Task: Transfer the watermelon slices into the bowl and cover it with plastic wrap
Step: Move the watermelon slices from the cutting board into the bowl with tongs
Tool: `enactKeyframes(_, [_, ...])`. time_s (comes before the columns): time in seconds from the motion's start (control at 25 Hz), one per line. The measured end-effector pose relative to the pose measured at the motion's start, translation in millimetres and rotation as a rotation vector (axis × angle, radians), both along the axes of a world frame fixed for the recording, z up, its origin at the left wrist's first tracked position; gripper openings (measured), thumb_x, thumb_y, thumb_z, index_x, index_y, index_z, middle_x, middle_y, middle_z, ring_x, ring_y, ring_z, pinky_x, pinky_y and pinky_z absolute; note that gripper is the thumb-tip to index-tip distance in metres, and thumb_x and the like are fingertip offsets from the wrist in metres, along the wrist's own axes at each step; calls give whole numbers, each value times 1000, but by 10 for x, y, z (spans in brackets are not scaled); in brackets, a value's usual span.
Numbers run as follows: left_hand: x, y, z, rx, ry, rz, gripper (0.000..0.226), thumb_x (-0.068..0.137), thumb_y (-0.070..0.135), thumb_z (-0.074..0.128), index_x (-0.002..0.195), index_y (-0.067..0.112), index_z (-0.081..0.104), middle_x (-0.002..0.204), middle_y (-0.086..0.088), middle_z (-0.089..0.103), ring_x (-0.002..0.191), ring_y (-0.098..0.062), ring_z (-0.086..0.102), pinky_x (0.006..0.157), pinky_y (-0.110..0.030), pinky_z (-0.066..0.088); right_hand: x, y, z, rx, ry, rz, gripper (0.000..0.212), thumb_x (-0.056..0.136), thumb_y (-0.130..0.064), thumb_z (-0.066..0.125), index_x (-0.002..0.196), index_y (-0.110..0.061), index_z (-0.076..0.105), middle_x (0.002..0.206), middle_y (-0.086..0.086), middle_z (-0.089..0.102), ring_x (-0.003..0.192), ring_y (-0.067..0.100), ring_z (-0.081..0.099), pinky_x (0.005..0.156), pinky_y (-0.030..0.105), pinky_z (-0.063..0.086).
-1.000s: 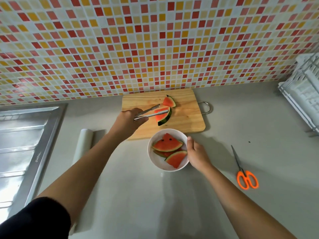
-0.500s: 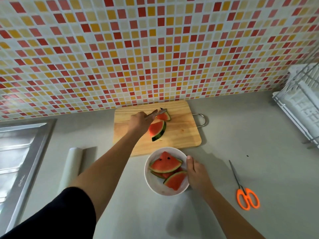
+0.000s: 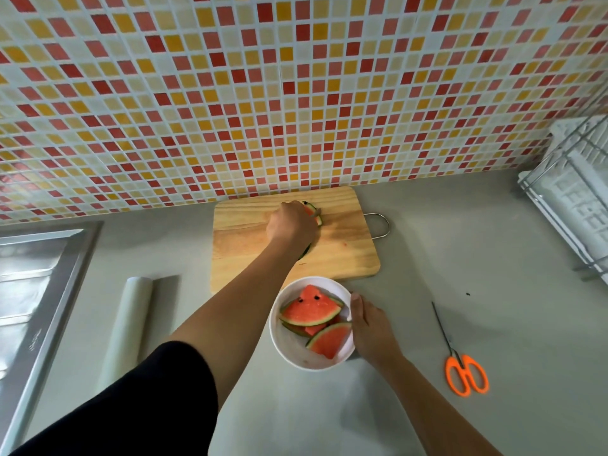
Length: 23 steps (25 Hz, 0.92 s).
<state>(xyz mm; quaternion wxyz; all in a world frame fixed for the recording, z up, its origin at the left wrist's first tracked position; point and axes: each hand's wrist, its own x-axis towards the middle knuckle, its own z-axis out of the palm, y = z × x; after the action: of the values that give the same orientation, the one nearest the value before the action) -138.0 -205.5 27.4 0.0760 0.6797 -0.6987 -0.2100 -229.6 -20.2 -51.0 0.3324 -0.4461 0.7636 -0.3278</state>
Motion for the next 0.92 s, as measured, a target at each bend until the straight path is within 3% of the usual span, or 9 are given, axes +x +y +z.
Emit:
enactKeyframes(0.12, [73, -75, 36, -15, -64, -41, 28, 90, 36, 52, 92, 9, 60, 77, -5, 55, 69, -23, 53, 53, -29, 42, 4, -5, 2, 5, 15, 19, 39, 99, -30, 27, 64, -28, 44, 63, -11, 52, 66, 15, 52, 61, 26, 32])
enactKeyframes(0.24, [333, -237, 41, 1, -151, -68, 33, 87, 42, 56, 82, 9, 57, 67, -2, 51, 58, -17, 49, 44, -24, 35, 4, 6, -1, 2, -14, 1, 39, 99, -32, 27, 67, -26, 49, 66, -9, 56, 67, 13, 56, 62, 27, 35])
enactKeyframes(0.36, [619, -390, -12, -46, -207, -53, 17, 85, 27, 56, 83, 11, 59, 71, -3, 54, 55, -14, 43, 42, -24, 28, -2, 9, 7, -13, -32, 1, 39, 99, -31, 29, 66, -27, 49, 68, -6, 59, 69, 13, 57, 62, 27, 36])
enactKeyframes(0.52, [930, -486, -83, -63, -248, -102, 21, 86, 24, 53, 99, 11, 64, 98, -9, 65, 82, -26, 58, 61, -27, 42, -8, 13, -10, -26, -70, -21, 38, 99, -30, 32, 70, -18, 55, 69, -1, 63, 69, 17, 59, 61, 29, 39])
enactKeyframes(0.6, [1086, -492, -92, -35, -264, -106, 26, 87, 28, 53, 106, 14, 64, 106, -9, 65, 95, -29, 59, 65, -29, 41, -9, 15, -23, -30, -75, -25, 38, 98, -31, 32, 76, -14, 59, 74, 2, 66, 71, 16, 61, 63, 28, 41])
enactKeyframes(0.76, [1307, -343, -98, -82, -93, -49, 33, 86, 28, 58, 115, 16, 65, 114, -10, 65, 100, -30, 59, 75, -29, 47, -16, 15, -14, -25, -80, -7, 38, 99, -33, 30, 77, -20, 58, 77, -1, 68, 75, 13, 63, 69, 29, 46])
enactKeyframes(0.92, [1294, -68, -124, -187, -25, -29, 37, 88, 32, 59, 119, 11, 62, 107, -17, 63, 89, -33, 60, 73, -36, 51, -15, 9, 9, -1, -39, 7, 40, 98, -35, 27, 69, -27, 52, 71, -7, 63, 71, 9, 59, 62, 27, 40])
